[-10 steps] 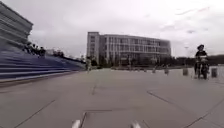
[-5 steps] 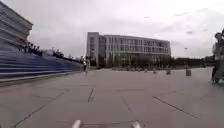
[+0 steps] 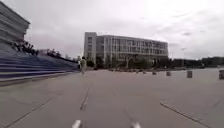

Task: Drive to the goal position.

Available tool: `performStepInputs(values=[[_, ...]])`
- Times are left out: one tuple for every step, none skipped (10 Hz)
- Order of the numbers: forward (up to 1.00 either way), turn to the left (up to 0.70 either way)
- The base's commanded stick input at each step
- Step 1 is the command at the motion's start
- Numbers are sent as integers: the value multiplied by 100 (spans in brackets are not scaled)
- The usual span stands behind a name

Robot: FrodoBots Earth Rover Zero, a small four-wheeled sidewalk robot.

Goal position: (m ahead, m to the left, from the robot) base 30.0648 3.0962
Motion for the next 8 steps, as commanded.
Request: performStepInputs(values=[[85,0],[98,0],[100,-26],[100,-17],[100,-1],[100,0],[100,0],[100,0]])
